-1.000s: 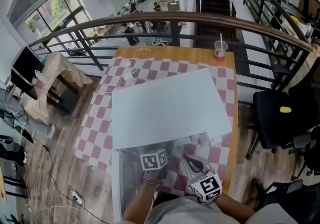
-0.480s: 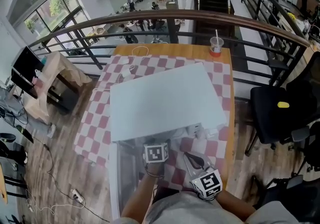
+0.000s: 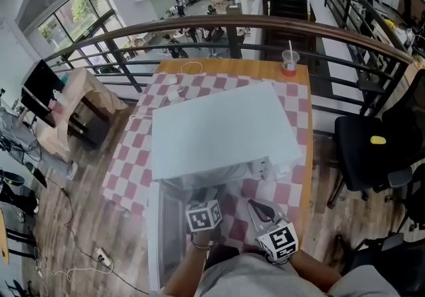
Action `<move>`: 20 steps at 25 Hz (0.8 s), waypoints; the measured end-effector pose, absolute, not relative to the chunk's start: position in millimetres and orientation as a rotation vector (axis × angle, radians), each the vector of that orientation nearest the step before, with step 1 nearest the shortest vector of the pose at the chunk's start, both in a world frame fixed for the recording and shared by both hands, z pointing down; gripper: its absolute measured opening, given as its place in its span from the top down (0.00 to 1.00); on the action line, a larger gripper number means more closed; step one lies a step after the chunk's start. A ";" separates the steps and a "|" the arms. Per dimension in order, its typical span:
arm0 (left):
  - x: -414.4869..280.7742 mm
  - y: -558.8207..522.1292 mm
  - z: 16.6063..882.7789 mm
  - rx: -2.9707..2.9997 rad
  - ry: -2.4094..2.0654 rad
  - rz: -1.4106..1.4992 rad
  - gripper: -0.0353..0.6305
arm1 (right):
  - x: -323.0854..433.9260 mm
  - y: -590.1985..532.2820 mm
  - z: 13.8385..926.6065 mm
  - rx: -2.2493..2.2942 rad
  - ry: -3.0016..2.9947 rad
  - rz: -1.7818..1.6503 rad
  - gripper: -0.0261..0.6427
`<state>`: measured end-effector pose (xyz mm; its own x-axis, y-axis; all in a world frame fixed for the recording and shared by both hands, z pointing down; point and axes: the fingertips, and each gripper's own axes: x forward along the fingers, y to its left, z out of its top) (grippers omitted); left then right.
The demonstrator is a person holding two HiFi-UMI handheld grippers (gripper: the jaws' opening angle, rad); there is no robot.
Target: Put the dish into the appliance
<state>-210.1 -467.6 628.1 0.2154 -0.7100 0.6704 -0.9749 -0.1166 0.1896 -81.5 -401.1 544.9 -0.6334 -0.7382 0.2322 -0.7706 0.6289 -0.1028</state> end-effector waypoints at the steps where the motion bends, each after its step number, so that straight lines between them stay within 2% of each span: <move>1: -209.2 -461.3 620.7 1.911 -1.563 0.517 0.56 | -81.4 -399.7 544.1 1.250 -2.682 0.283 0.96; 5: -197.5 -432.7 582.3 2.048 -1.584 0.328 0.73 | -80.6 -392.4 537.7 1.246 -2.685 0.260 0.96; 8: -196.6 -408.3 549.2 2.131 -1.641 0.155 0.92 | -80.4 -385.9 534.5 1.247 -2.685 0.245 0.96; 20: -157.7 -283.7 501.3 2.380 -1.498 0.076 0.93 | -92.1 -300.0 511.9 1.240 -2.713 0.191 0.96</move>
